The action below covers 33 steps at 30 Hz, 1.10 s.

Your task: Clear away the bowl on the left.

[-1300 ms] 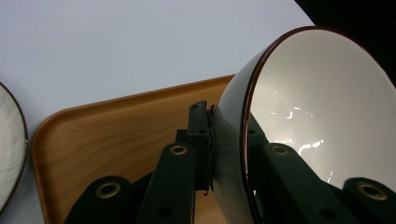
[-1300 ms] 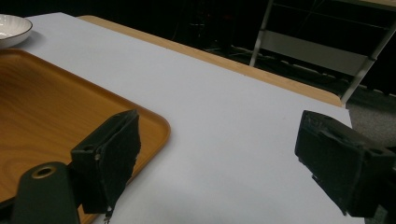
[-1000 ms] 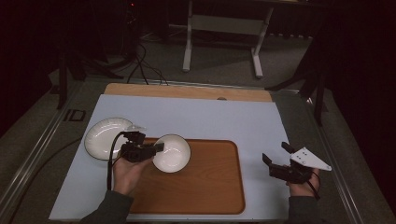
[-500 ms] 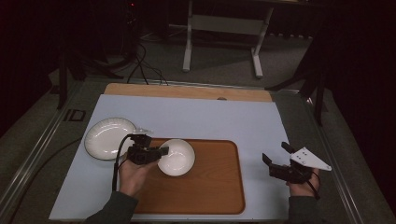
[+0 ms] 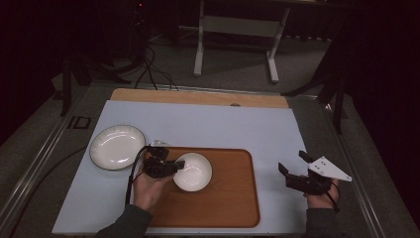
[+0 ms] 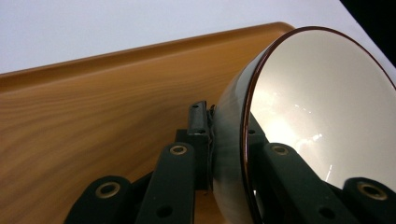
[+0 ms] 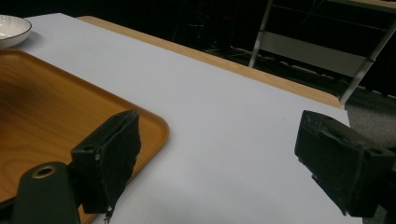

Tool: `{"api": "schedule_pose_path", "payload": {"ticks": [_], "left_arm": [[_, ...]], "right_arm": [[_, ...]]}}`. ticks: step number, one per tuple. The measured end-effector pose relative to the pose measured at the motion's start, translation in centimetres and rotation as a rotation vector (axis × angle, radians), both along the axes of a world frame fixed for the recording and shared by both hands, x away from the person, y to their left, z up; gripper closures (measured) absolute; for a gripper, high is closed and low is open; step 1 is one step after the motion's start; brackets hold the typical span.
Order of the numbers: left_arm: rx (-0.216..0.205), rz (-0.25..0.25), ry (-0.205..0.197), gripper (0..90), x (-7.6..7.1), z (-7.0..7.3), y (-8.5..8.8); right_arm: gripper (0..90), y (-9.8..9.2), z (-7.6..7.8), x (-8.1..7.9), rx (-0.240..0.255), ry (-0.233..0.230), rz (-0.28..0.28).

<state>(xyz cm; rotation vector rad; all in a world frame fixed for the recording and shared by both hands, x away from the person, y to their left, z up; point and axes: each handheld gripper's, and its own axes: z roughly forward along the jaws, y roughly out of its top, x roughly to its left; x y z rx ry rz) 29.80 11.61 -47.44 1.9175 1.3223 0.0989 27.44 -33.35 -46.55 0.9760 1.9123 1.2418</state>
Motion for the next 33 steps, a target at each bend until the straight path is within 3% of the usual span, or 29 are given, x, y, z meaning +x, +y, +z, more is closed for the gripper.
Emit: {"api": "schedule_pose_path", "payload": {"ticks": [24,30,33], "left_arm": [[0.05,-0.023,0.05,81.3,0.3,-2.3,-1.7],[0.037,-0.018,0.077,81.4,0.6,-3.1,-1.7],[0.038,-0.022,0.072,81.3,0.6,-3.2,-1.8]], "right_arm": [[13.8,0.0,0.0,0.0,0.002,-0.002,0.0],[13.9,0.0,0.0,0.0,0.001,-0.001,0.0],[13.8,0.0,0.0,0.0,0.0,-0.002,0.0]]}}
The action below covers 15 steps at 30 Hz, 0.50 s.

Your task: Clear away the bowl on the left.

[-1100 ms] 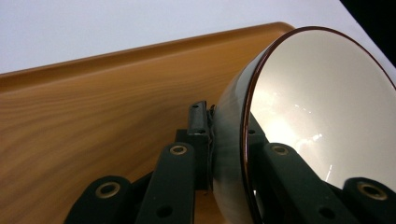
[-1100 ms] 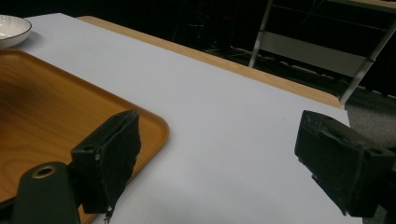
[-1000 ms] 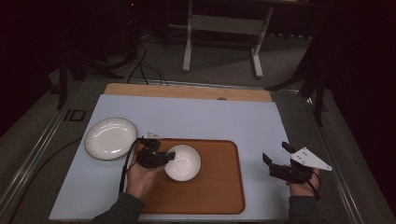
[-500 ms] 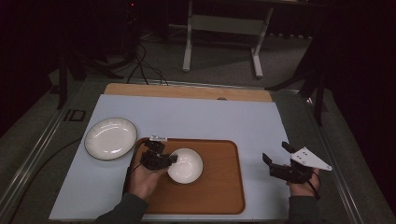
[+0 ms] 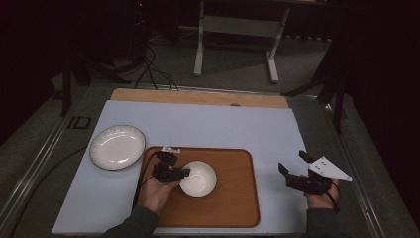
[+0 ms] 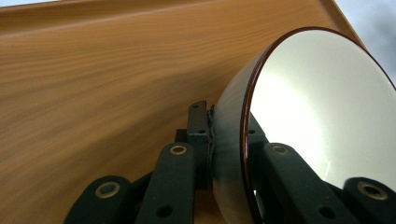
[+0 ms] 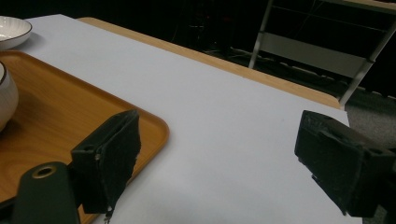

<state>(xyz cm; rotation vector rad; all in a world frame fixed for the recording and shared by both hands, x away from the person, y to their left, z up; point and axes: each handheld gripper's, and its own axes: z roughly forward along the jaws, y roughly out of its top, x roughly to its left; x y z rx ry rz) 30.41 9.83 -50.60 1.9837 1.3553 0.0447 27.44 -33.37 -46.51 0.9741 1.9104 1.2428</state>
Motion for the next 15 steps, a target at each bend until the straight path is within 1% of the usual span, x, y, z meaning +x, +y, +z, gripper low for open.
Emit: {"api": "schedule_pose_path", "payload": {"ticks": [1,2,4,5,6,7,10,12,13,14,15], "left_arm": [[0.0,0.001,-0.001,81.3,0.02,-0.06,-0.01],[0.009,0.003,-0.004,81.3,0.04,-0.14,-0.07],[0.035,0.005,-0.01,81.4,0.12,-0.35,-0.22],[0.035,0.008,-0.007,81.4,0.18,-0.48,-0.23],[0.023,0.009,-0.007,81.3,0.23,-0.55,-0.15],[0.02,0.009,-0.009,81.1,0.23,-0.56,-0.13],[0.019,0.011,-0.018,80.4,0.21,-0.57,-0.11],[0.02,0.013,-0.019,77.3,0.22,-0.56,-0.07],[0.023,0.017,-0.023,77.3,0.21,-0.51,0.01],[0.025,0.017,-0.027,74.5,0.21,-0.44,0.08],[0.017,0.015,-0.028,73.7,0.21,-0.36,0.2]], "right_arm": [[13.8,0.0,0.0,0.0,0.0,0.001,0.0],[13.8,0.01,-0.01,0.0,0.0,0.001,0.0],[13.8,0.02,-0.02,0.0,0.0,0.001,0.0],[13.8,0.03,-0.02,0.0,0.0,0.001,0.0],[13.9,0.02,-0.01,0.0,0.0,0.001,0.0],[13.8,0.02,-0.01,0.0,0.0,0.001,0.0],[13.8,0.02,-0.01,0.0,0.0,0.001,0.0],[13.8,0.03,-0.01,0.0,0.0,0.0,0.0],[13.8,0.02,-0.01,0.0,0.0,0.0,0.0],[13.8,-0.01,0.01,-0.02,-0.001,-0.002,0.0],[13.9,-0.03,0.03,-0.05,0.002,-0.002,-0.001]]}}
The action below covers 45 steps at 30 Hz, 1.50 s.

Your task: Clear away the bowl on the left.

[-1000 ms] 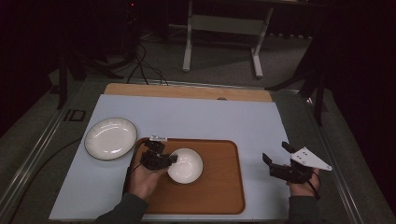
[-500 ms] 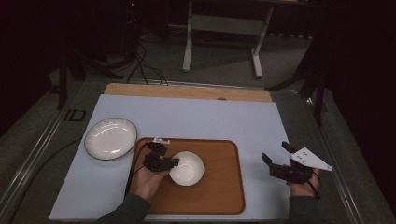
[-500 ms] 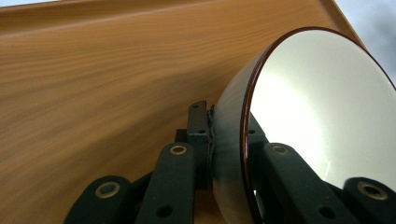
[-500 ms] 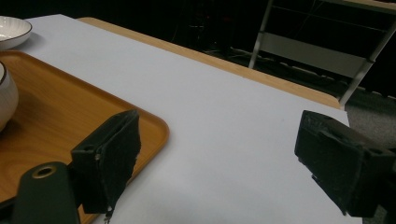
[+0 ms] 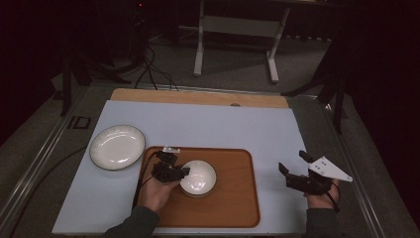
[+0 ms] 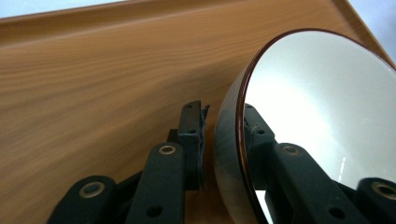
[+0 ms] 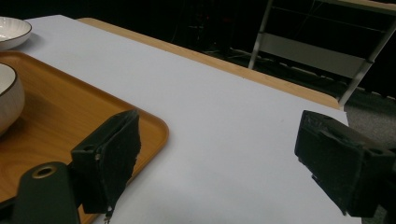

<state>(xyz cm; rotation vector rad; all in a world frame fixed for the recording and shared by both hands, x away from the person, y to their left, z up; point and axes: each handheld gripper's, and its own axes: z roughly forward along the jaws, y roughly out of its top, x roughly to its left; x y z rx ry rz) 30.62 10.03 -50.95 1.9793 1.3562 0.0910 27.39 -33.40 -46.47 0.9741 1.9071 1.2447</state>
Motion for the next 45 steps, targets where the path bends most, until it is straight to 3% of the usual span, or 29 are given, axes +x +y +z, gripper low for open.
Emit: {"api": "schedule_pose_path", "payload": {"ticks": [9,20,24,36,41,45], "left_arm": [[-0.027,0.002,-0.077,66.4,-0.4,2.2,1.5],[0.022,0.022,-0.214,58.7,-1.3,5.2,3.6],[0.031,0.054,-0.261,56.3,-1.7,6.2,4.8],[0.181,0.138,-0.392,49.9,-3.5,7.5,8.4],[0.217,0.207,-0.437,46.3,-4.4,7.4,10.5],[0.231,0.273,-0.44,42.5,-5.0,6.7,12.5]], "right_arm": [[13.8,0.0,0.0,-0.1,0.004,-0.005,-0.002],[13.8,0.0,0.1,-0.1,0.005,-0.011,0.003],[13.8,0.0,0.1,-0.1,0.006,-0.011,0.004],[13.8,0.0,0.0,-0.1,0.005,-0.004,0.003],[13.8,0.2,-0.1,0.0,-0.008,0.006,0.014],[13.8,0.2,-0.2,0.0,-0.01,0.013,0.022]]}}
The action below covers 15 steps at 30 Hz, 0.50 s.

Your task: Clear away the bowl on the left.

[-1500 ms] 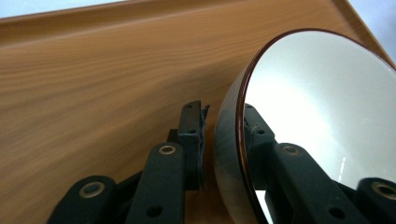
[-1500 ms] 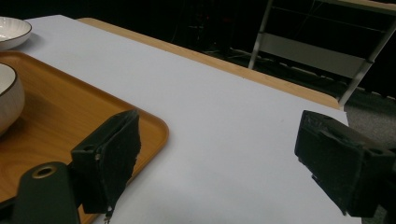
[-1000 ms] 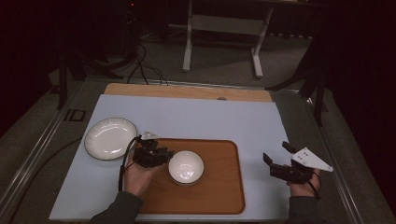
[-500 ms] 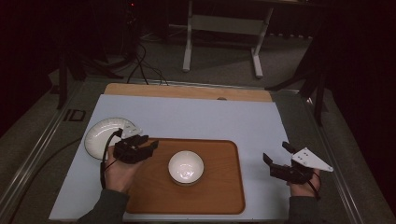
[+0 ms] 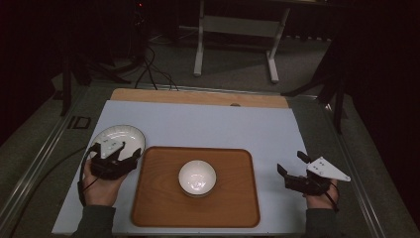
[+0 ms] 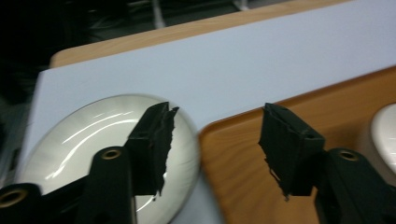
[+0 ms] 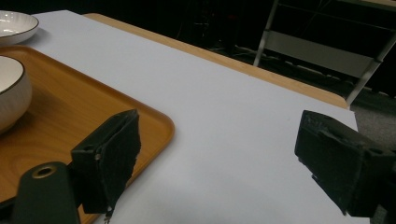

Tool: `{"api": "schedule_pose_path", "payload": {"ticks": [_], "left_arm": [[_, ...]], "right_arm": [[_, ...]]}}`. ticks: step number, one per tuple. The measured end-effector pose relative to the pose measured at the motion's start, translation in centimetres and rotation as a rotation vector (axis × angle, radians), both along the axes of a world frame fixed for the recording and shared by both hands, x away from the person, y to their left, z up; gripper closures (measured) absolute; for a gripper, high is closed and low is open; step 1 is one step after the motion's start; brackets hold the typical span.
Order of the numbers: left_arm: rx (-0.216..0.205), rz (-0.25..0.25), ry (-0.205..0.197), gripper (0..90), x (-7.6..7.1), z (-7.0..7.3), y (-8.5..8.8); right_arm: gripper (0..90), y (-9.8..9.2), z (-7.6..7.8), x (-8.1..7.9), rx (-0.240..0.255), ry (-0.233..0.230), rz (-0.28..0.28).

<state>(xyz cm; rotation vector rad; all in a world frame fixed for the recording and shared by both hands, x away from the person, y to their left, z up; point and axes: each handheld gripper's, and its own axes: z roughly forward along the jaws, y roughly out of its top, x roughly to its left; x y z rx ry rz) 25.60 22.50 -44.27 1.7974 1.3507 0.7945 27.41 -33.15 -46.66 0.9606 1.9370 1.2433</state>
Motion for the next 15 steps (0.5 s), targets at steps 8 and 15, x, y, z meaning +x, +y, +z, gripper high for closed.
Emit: {"api": "schedule_pose_path", "payload": {"ticks": [8,15], "left_arm": [[-0.034,0.154,0.021,29.5,-0.6,-1.1,3.1],[-0.024,0.231,0.055,25.6,-1.0,-2.4,4.2]], "right_arm": [[13.7,0.1,-0.1,0.1,0.002,0.005,-0.011],[10.7,0.0,-1.0,0.8,0.022,0.062,-0.046]]}}
